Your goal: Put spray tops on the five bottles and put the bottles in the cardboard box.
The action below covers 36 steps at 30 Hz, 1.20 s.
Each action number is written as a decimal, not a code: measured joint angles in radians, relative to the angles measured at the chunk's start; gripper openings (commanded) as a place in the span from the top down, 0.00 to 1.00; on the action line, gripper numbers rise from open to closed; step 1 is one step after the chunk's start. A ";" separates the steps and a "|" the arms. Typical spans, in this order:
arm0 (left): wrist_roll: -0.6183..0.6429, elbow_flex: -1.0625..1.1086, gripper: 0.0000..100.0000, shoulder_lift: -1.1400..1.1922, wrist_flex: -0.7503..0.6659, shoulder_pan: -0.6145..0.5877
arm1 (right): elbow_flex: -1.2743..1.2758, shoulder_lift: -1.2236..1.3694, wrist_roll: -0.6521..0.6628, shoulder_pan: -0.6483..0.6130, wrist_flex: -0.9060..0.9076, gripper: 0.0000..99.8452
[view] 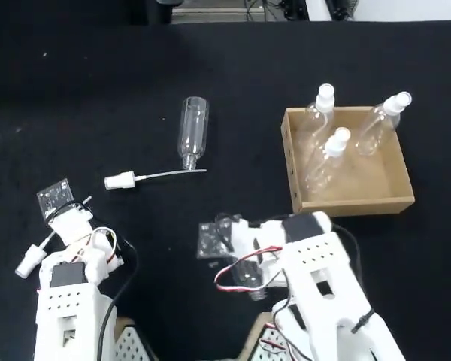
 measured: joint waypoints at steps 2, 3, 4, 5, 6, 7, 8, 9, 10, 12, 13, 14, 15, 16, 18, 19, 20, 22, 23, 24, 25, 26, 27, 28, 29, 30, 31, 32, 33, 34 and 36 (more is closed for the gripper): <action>0.000 0.000 0.96 0.000 0.000 0.000 | -0.021 0.000 -0.144 -0.058 0.000 0.85; 0.000 0.000 0.96 0.000 0.000 0.000 | -0.034 0.000 -0.219 -0.097 0.000 0.85; 0.000 0.000 0.96 0.000 0.000 0.000 | -0.044 0.000 -0.290 -0.135 -0.003 0.85; 0.000 0.000 0.96 0.000 0.000 0.000 | -0.054 0.000 -0.353 -0.172 -0.006 0.85; 0.000 0.000 0.96 0.000 0.000 0.000 | -0.057 0.000 -0.407 -0.216 -0.008 0.85; 0.000 0.000 0.96 0.000 0.000 0.000 | -0.060 0.000 -0.451 -0.264 -0.009 0.83; 0.000 0.000 0.96 0.000 0.000 0.000 | -0.060 0.000 -0.482 -0.301 -0.009 0.81; 0.000 0.000 0.96 0.000 0.000 0.000 | -0.060 0.000 -0.500 -0.333 -0.014 0.76; 0.000 0.000 0.96 0.000 0.000 0.000 | -0.060 0.000 -0.505 -0.358 -0.023 0.72; 0.000 0.000 0.96 0.000 0.000 0.000 | -0.060 0.000 -0.479 -0.377 -0.026 0.65; 0.000 0.000 0.96 0.000 0.000 0.000 | -0.060 0.000 -0.445 -0.377 -0.028 0.64; 0.000 0.000 0.96 0.000 0.000 0.000 | -0.060 0.000 -0.399 -0.377 -0.028 0.64; 0.000 0.000 0.96 0.000 0.000 0.000 | -0.060 0.000 -0.342 -0.381 -0.028 0.64; 0.000 0.000 0.96 0.000 0.000 0.000 | -0.060 0.000 -0.279 -0.384 -0.029 0.64; 0.000 0.000 0.96 0.000 0.000 0.000 | -0.060 0.000 -0.140 -0.384 -0.029 0.64; 0.000 0.000 0.96 0.000 0.000 0.000 | -0.060 0.000 -0.072 -0.382 -0.029 0.64; 0.000 0.000 0.96 0.000 0.000 0.000 | -0.060 0.000 -0.006 -0.384 -0.029 0.64; 0.000 0.000 0.96 0.000 0.000 0.000 | -0.060 0.000 0.087 -0.384 -0.029 0.64; 0.000 0.000 0.96 0.000 0.000 0.000 | -0.060 0.000 0.114 -0.384 -0.038 0.64; 0.000 0.000 0.96 0.000 0.000 0.000 | -0.060 0.000 0.135 -0.384 -0.057 0.64; 0.000 0.000 0.96 0.000 0.000 0.000 | -0.060 0.000 0.150 -0.384 -0.077 0.64; 0.000 0.000 0.96 0.000 0.000 0.000 | -0.057 0.000 0.161 -0.384 -0.097 0.64; 0.000 0.000 0.96 0.000 0.000 0.000 | -0.049 0.000 0.172 -0.385 -0.118 0.64; 0.000 0.000 0.96 0.000 0.000 0.000 | -0.035 0.000 0.183 -0.393 -0.140 0.64; 0.000 0.000 0.96 0.000 0.000 0.000 | -0.025 0.000 0.189 -0.402 -0.158 0.64; 0.000 0.000 0.96 0.000 0.000 0.000 | -0.023 0.000 0.192 -0.407 -0.169 0.64; 0.000 0.000 0.96 0.000 0.000 0.000 | -0.023 0.000 0.195 -0.413 -0.176 0.64; 0.000 0.000 0.96 0.000 0.000 0.000 | -0.023 0.000 0.195 -0.423 -0.183 0.64; 0.000 0.000 0.96 0.000 0.000 0.000 | -0.023 0.000 0.195 -0.439 -0.186 0.64; 0.000 0.000 0.96 0.000 0.000 0.000 | -0.023 0.000 0.195 -0.456 -0.187 0.64; 0.000 0.000 0.96 0.000 0.000 0.000 | -0.014 0.000 0.195 -0.500 -0.190 0.64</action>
